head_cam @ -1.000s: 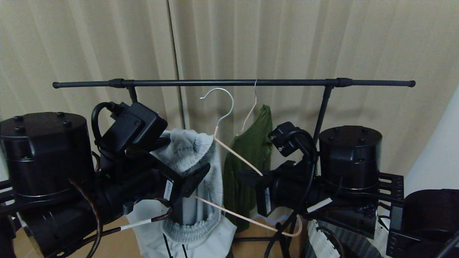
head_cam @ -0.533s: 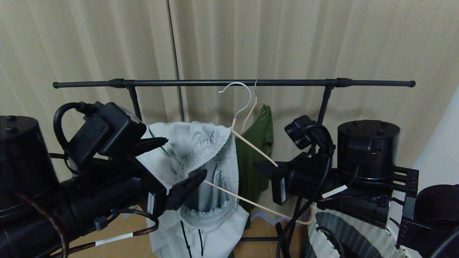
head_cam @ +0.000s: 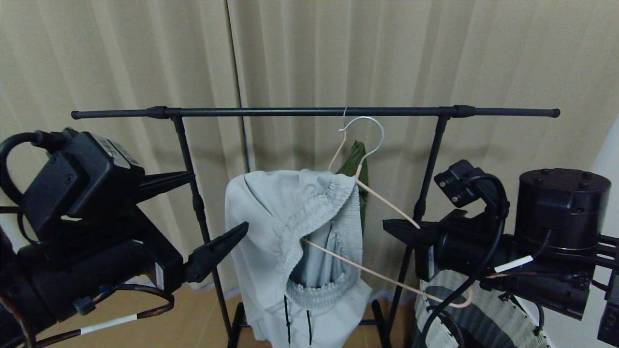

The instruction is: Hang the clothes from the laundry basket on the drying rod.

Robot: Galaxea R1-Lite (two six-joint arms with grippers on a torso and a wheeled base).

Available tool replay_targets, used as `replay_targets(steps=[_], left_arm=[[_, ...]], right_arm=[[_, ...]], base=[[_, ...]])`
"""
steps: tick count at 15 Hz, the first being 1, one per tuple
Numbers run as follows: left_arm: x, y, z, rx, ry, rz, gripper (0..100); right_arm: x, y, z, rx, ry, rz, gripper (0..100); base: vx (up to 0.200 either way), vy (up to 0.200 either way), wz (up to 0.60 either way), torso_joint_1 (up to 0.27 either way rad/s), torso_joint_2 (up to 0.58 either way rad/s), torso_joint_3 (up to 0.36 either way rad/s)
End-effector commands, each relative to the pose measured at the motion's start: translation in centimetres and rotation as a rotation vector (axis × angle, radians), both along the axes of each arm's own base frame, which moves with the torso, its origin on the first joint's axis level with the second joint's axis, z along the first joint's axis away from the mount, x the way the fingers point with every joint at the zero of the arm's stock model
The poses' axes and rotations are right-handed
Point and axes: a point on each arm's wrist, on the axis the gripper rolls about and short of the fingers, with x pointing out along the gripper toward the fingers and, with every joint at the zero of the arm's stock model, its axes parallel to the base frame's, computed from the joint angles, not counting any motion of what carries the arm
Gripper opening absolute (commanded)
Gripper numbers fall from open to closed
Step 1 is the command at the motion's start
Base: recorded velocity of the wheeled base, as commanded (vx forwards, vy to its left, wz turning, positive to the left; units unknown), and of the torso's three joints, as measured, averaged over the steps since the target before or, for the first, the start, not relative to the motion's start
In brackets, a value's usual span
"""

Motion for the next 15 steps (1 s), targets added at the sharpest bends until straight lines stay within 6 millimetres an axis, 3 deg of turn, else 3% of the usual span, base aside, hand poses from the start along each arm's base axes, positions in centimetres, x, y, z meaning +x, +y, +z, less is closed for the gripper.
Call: replay_targets(steps=[1,6,15], left_arm=[[0.2,0.5,0.3,0.025,-0.03,0.017,100],[1.8,1.5,0.2,0.154,-0.097,-0.013,100],[3.8,0.1,-0.6,0.244,-0.103,-0.102,100]], right_arm=[[-0.7,-1.2,0.6,0.015,-0.019,0.019,0],[-0.4,-1.6,0.3,-0.033,-0.038,0.109,0],[0.3,-0.1,-0.5,-0.049,-0.024,0.19,0]], base=[[0.0,0.0,0.0,0.0,0.0,0.0],[0.0,0.0,0.0,0.0,0.0,0.0],[0.0,0.0,0.0,0.0,0.0,0.0]])
